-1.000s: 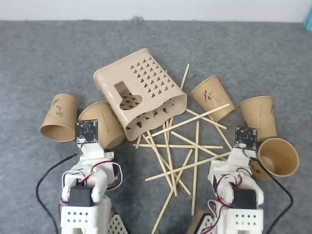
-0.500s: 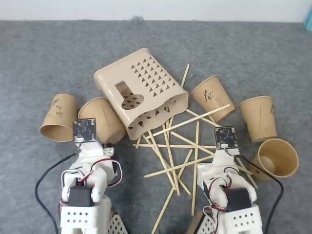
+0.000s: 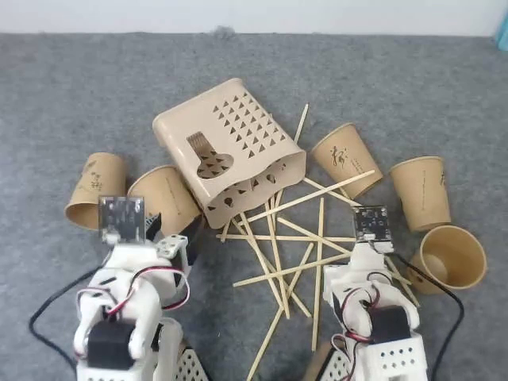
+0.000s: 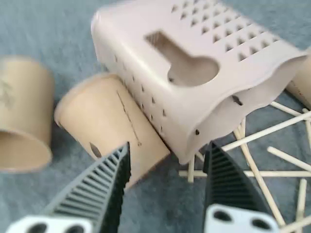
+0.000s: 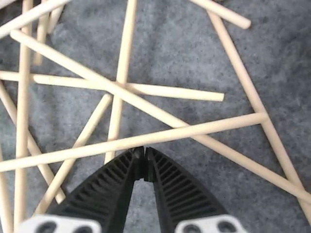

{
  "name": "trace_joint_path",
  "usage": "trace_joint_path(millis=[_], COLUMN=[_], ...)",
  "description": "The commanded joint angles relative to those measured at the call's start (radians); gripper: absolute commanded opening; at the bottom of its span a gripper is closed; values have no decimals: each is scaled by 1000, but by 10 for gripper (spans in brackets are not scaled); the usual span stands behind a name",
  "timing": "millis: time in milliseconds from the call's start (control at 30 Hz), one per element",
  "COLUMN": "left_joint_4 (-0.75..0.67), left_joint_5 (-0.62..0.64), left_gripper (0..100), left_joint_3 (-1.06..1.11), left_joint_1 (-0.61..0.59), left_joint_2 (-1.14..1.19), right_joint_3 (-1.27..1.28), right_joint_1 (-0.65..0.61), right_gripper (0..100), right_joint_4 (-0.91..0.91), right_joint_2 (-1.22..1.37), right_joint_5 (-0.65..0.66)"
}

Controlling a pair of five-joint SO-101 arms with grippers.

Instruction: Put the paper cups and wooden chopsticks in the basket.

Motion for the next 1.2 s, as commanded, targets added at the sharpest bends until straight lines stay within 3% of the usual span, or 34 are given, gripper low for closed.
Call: trace_joint_path(millis=[0, 267, 567, 700, 1000, 1167], left_joint_4=[5, -138, -170, -301, -752, -825], left_joint_5=[-61, -52, 115, 117, 123, 123], left_gripper=[197, 170, 171, 171, 167, 137], left_joint_3=[-62, -105, -354, -348, -220, -188], left_joint_1=[8, 48, 204, 175, 25, 51], left_joint_2=[9, 388, 878, 1025, 1166, 1166], right_joint_3=[21, 21, 21, 21, 21, 21], right_joint_1=[39, 38, 44, 44, 44, 45], right_gripper=[6, 6, 6, 6, 6, 6], right_joint_4=[2, 2, 2, 2, 2, 2], right_joint_2=[-19, -19, -19, -19, -19, -19], right_joint_5=[-3, -3, -3, -3, -3, -3])
